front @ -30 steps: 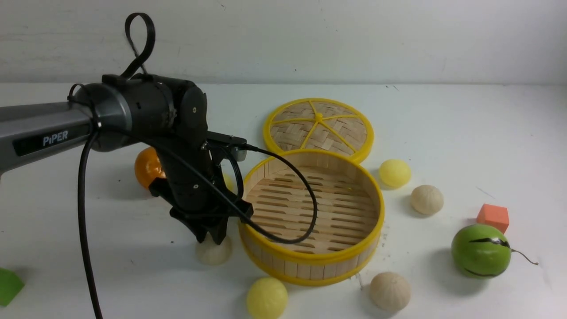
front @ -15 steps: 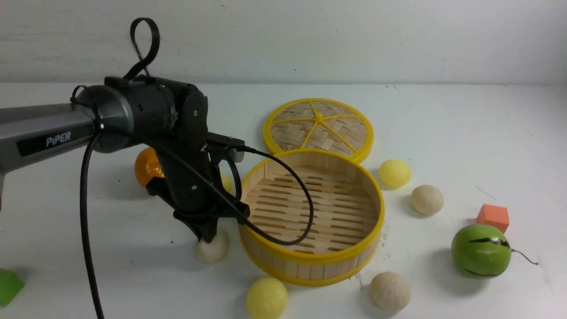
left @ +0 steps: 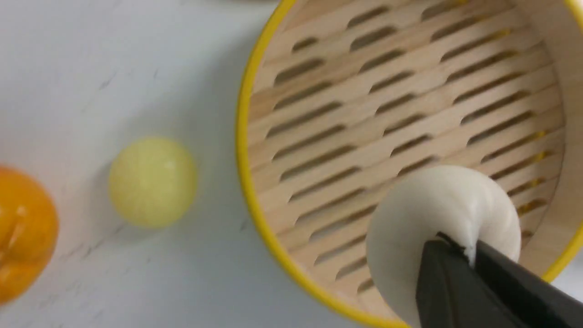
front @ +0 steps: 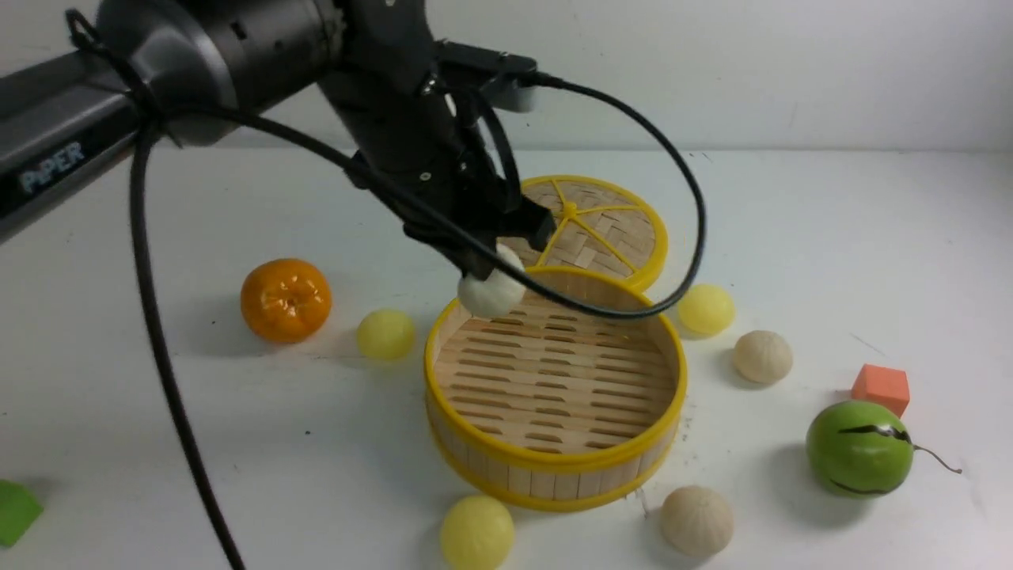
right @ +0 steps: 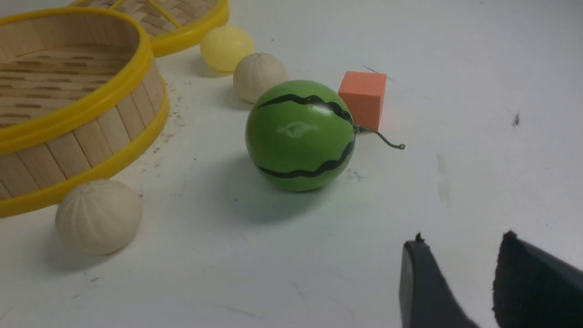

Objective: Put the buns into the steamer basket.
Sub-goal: Use the left arm to put the steamed stuffed bun into the steamer, then use the left arm to grab a steamed stuffed bun, then use the left arm to put the steamed stuffed bun into the steamer, then use the left arm to grab a steamed stuffed bun

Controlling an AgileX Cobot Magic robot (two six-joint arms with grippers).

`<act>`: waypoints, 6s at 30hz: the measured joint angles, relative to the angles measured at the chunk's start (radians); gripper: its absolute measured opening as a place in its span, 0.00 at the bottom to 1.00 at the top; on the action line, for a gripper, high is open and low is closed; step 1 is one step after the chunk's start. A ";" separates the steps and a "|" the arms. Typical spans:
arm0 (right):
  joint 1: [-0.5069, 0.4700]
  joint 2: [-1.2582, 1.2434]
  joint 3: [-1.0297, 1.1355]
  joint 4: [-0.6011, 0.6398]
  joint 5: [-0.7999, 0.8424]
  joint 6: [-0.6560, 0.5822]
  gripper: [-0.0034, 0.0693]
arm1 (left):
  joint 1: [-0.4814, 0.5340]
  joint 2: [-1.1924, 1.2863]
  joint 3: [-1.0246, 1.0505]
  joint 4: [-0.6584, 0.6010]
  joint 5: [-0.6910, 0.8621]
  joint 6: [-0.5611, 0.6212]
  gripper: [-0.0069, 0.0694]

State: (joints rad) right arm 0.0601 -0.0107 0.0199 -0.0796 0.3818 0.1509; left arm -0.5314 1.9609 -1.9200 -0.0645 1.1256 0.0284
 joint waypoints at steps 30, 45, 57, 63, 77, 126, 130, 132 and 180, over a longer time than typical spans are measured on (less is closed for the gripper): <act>0.000 0.000 0.000 0.000 0.000 0.000 0.38 | 0.001 0.205 -0.304 0.160 0.108 -0.116 0.61; 0.000 0.000 0.000 0.000 0.000 0.000 0.38 | 0.209 0.156 -0.012 0.064 0.052 0.119 0.13; 0.000 0.000 0.000 -0.001 0.000 0.000 0.38 | 0.235 0.306 -0.155 0.021 0.015 0.154 0.46; 0.000 0.000 0.000 -0.001 0.000 0.000 0.38 | 0.235 0.339 -0.155 0.025 -0.004 0.155 0.44; 0.000 0.000 0.000 -0.001 0.000 0.000 0.38 | 0.235 0.357 -0.157 0.030 -0.029 0.155 0.42; 0.000 0.000 0.000 -0.001 0.000 0.000 0.38 | -0.111 0.218 -0.055 0.315 0.092 0.031 0.07; 0.000 0.000 0.000 -0.001 0.000 0.000 0.38 | -0.083 0.257 -0.055 0.314 0.047 0.031 0.09; 0.000 0.000 0.000 -0.001 0.000 0.000 0.38 | -0.075 0.258 -0.055 0.315 0.047 0.031 0.12; 0.000 0.000 0.000 -0.001 0.000 0.000 0.38 | -0.193 -0.260 0.706 0.018 -0.301 -0.179 0.44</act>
State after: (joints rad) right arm 0.0601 -0.0107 0.0199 -0.0804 0.3818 0.1509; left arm -0.7246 1.7011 -1.2143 -0.0461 0.8247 -0.1502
